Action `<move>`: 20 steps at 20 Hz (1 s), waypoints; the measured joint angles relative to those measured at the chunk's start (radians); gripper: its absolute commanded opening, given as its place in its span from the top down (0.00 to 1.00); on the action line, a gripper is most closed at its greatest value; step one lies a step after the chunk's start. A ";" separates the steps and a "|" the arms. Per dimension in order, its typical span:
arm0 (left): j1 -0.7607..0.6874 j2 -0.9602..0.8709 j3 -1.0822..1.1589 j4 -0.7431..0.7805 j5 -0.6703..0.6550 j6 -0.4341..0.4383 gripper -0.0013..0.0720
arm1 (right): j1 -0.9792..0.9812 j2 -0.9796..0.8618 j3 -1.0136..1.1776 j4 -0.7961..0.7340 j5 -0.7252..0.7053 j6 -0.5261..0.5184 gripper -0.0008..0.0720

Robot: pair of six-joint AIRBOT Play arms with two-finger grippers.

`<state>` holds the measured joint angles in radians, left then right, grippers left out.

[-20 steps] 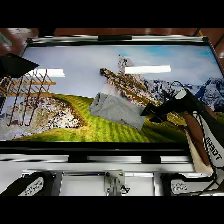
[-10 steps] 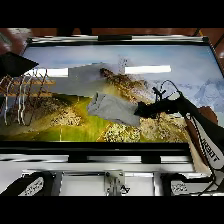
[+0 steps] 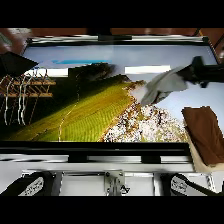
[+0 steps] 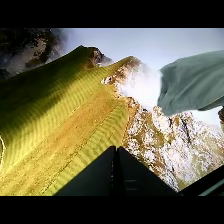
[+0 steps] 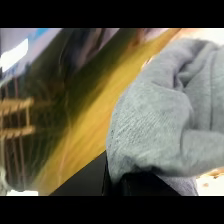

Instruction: Fold the shirts.

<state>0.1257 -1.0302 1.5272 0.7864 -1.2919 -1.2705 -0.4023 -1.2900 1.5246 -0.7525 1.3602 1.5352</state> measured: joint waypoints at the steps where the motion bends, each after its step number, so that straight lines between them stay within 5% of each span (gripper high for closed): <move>1: 0.000 0.001 0.000 -0.001 -0.001 0.000 0.94 | -0.051 0.009 0.045 -0.023 0.027 0.020 0.91; 13: 0.000 0.030 0.000 -0.055 -0.008 0.000 0.94 | -0.409 -0.027 0.164 -0.188 0.132 -0.060 0.91; 20: 0.000 0.031 0.000 -0.061 -0.001 0.001 0.94 | -0.430 -0.024 0.152 -0.497 0.342 -0.041 0.91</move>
<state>0.1257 -0.9989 1.5276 0.7254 -1.2926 -1.2697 -0.8318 -1.3144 1.6768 -1.2495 1.7023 1.4940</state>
